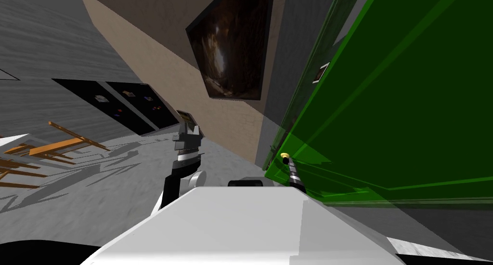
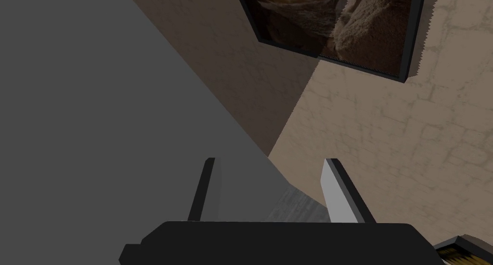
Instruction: Pull the door open
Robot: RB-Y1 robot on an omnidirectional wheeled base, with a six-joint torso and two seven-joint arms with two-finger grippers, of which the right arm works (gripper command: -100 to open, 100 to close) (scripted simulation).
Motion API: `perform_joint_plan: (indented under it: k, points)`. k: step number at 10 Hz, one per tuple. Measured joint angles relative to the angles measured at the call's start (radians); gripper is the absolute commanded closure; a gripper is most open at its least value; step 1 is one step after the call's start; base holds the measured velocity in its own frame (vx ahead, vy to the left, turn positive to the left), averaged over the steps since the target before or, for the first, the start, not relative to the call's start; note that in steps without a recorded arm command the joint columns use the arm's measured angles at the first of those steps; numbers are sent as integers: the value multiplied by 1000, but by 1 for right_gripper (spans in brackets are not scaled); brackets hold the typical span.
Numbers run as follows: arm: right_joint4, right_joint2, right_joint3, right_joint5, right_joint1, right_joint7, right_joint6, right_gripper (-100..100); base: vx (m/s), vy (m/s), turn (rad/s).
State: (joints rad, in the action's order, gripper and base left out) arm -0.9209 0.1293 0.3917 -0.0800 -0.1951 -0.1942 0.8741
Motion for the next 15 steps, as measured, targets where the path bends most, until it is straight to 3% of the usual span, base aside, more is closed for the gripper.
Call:
perform_joint_plan:
  k: [2,5,7,9,10,15]
  points:
    - [13,9,-15,31,5,48,5,100,-52,-6,53]
    - [-4,14,-35,68,-5,115,-12,100,-48,-2,55]
    - [32,30,-52,113,13,168,1,100,-68,-19,79]
    - [45,36,-63,129,18,206,6,100,-11,0,-9]
    - [23,33,-65,129,7,211,-5,100,-27,-1,35]
    - [23,47,-104,211,12,320,-20,100,-57,-11,70]
